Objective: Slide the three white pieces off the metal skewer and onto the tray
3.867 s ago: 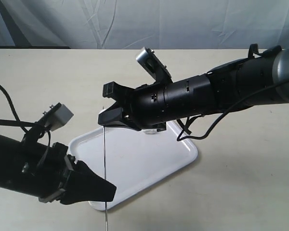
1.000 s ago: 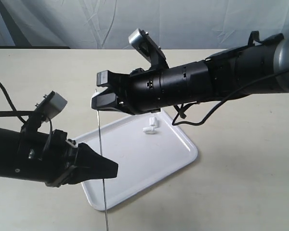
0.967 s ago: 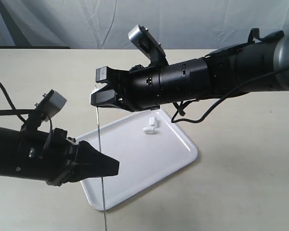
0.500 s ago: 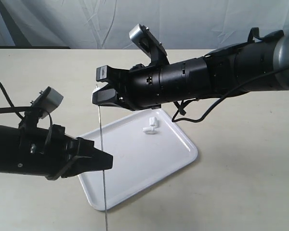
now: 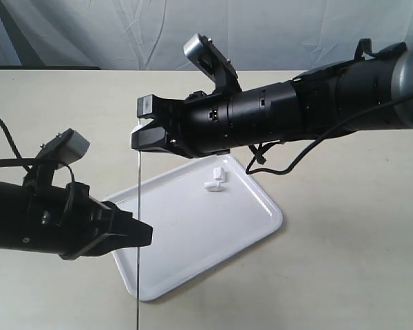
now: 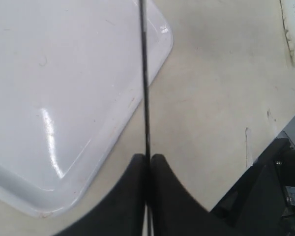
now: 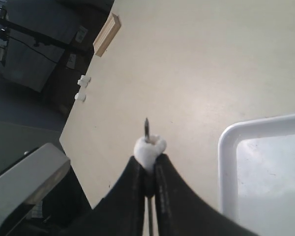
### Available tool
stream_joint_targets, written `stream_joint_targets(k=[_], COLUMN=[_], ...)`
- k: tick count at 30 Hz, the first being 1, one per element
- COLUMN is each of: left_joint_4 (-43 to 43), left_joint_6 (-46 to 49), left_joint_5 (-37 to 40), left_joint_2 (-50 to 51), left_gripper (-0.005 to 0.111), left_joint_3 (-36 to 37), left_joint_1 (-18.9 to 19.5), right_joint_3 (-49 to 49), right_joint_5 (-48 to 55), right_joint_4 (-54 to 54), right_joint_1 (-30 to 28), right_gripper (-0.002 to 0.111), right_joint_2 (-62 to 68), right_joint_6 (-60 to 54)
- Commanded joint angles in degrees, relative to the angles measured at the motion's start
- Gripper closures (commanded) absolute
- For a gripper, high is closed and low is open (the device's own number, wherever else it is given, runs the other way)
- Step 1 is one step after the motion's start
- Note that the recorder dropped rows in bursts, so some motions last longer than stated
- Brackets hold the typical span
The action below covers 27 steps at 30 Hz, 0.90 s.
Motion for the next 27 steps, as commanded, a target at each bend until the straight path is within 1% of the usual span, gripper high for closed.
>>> stream_joint_targets(k=[1, 9, 16, 27], left_joint_4=[4.80, 11.13, 17.87, 19.25], left_joint_6=[-1.57, -6.81, -12.39, -12.91], left_joint_5=[3.55, 4.06, 5.99, 6.87], left_joint_2=[0.11, 0.11, 0.11, 0.11], left_gripper=[0.107, 0.107, 0.107, 0.107], left_joint_3=[-0.05, -0.05, -0.05, -0.05], left_joint_1=[-0.08, -0.08, -0.08, -0.08], right_joint_3=[-0.14, -0.14, -0.49, -5.30], right_joint_5=[-2.22, -4.98, -11.76, -14.75], right_joint_4=[0.19, 0.19, 0.19, 0.19], right_joint_1=[-0.24, -0.35, -0.35, -0.35], right_gripper=[0.109, 0.109, 0.109, 0.109], right_joint_2=[-0.33, -0.47, -2.09, -4.29], right_joint_6=[-0.51, -0.51, -1.04, -1.04])
